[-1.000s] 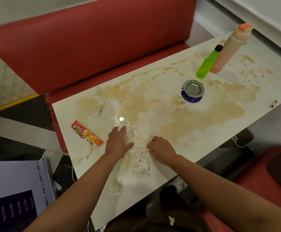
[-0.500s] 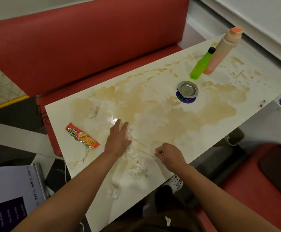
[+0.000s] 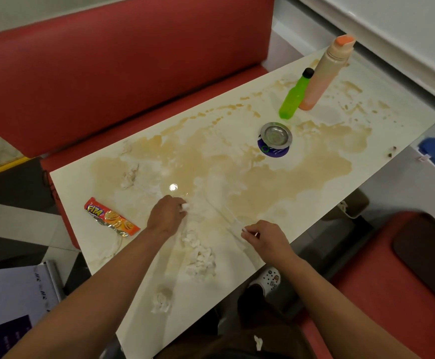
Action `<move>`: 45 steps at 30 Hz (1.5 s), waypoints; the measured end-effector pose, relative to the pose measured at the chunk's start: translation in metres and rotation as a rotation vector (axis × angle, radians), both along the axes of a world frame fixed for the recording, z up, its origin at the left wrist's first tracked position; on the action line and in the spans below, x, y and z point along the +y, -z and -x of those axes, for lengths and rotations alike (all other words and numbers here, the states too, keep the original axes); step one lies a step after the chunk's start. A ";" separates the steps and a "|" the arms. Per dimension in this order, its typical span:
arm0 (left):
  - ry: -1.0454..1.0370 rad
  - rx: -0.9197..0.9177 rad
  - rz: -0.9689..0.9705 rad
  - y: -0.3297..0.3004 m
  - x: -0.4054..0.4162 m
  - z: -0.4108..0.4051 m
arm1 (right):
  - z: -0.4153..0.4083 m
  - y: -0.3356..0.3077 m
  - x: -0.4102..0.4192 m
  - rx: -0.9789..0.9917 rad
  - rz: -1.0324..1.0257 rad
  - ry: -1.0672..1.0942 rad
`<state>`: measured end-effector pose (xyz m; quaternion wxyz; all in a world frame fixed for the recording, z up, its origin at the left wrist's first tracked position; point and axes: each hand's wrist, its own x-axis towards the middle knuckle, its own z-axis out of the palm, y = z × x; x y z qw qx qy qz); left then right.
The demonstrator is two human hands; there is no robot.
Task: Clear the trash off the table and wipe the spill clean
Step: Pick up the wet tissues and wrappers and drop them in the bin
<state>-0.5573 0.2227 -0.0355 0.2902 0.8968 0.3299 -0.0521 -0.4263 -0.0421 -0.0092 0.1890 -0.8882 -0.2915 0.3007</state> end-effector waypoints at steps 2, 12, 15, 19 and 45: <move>-0.040 -0.037 0.016 -0.009 0.001 -0.003 | -0.003 -0.003 -0.003 0.029 -0.043 0.033; -0.169 -0.172 0.202 -0.074 -0.029 -0.056 | -0.045 -0.032 -0.020 0.113 -0.195 0.111; -0.190 -0.227 0.278 -0.097 -0.050 -0.082 | -0.071 -0.043 -0.032 0.125 -0.236 0.141; -0.198 -0.286 0.362 -0.115 -0.082 -0.127 | -0.113 -0.054 -0.057 0.163 -0.289 0.204; 0.330 -0.230 0.529 -0.074 -0.349 -0.504 | -0.363 -0.028 -0.336 -0.070 -0.428 0.818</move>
